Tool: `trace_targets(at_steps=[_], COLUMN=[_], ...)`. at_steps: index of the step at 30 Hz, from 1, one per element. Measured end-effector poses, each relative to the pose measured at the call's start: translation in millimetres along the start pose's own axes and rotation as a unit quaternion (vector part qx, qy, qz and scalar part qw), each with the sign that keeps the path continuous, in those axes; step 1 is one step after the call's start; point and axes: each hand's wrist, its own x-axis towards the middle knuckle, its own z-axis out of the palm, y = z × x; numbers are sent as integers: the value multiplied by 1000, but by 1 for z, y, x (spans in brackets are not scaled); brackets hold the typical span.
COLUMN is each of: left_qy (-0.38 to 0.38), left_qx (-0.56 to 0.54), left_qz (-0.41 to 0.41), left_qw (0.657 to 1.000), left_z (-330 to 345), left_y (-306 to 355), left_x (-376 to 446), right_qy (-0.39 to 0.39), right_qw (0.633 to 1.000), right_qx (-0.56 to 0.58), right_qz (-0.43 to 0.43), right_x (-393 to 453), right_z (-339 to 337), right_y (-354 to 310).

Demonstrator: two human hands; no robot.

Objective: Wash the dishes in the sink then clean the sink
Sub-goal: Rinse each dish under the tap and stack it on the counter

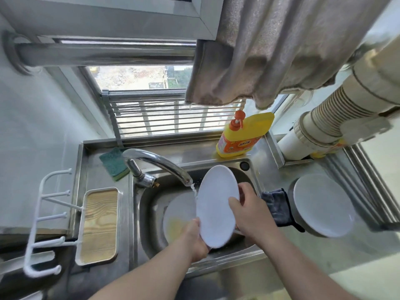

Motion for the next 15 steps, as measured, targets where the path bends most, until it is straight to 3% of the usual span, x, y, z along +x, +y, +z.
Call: trace_targets(at_steps=[5,9,12,15], left_qy=[57,60,101,101], left_qx=[116,117,148,161], left_qz=[-86,-6,-27,25], left_qw=[988,991,983,981], left_z=[17,29,25,24], left_y=[-35,-29,-19,-12], left_x=[-8,-15,-13,-14], right_qy=[36,36,35,40], right_qw=[991,985,969,971], right_qx=[41,106,173,163], right_qz=[119,134,171,171], right_x=[-4,-18,-21,-26], right_z=[-17,-21,-15,-12], right_y=[-1,9,17,19])
